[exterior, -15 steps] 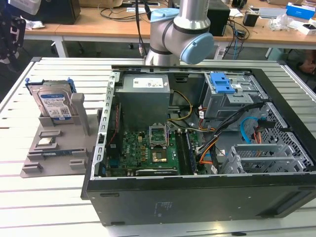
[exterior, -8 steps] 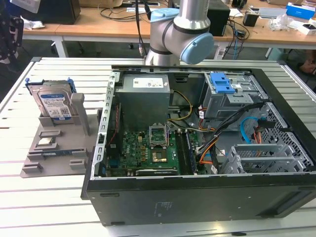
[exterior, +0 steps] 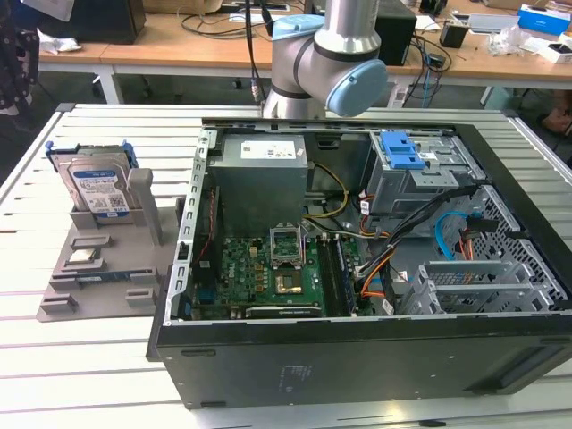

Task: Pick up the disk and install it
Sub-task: 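Pick up the disk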

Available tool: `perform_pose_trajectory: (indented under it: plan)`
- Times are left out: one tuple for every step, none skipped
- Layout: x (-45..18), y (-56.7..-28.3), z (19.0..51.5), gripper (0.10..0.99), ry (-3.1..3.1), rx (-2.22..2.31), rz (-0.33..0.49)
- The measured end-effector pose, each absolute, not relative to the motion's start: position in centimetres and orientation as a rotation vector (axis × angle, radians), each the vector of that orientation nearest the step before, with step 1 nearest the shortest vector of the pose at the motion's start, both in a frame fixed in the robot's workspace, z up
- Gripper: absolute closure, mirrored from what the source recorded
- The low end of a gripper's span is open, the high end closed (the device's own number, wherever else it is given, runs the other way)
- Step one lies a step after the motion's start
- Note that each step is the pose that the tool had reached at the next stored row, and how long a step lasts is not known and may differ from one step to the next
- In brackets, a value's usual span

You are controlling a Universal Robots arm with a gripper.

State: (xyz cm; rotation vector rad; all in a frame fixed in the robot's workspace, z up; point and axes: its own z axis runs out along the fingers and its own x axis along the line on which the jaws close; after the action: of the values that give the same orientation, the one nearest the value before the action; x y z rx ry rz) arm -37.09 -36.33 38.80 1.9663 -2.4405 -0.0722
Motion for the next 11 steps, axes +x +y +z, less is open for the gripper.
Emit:
perform_pose_trajectory:
  plan:
    - [-37.09, -36.33, 38.8, 0.98, -2.432, 1.976, -0.072]
    - [-37.09, -36.33, 38.8, 0.98, -2.42, 1.991, -0.072]
    - [-37.09, -36.33, 38.8, 0.98, -2.413, 1.999, -0.072]
    - [-37.09, -36.33, 38.79, 0.98, -2.404, 2.01, -0.072]
    - [-37.09, -36.33, 38.8, 0.98, -2.391, 2.025, -0.072]
    - [-37.09, -36.33, 38.8, 0.98, -2.379, 2.038, -0.072]
    - [-37.09, -36.33, 38.8, 0.98, -2.373, 2.045, -0.072]
    - [-37.09, -36.33, 38.8, 0.98, -2.363, 2.057, -0.072]
    - [-37.09, -36.33, 38.8, 0.98, -2.356, 2.064, -0.072]
    - [-37.09, -36.33, 38.8, 0.98, -2.339, 2.082, -0.072]
    - [-37.09, -36.33, 38.79, 0.98, -2.325, 2.098, -0.071]
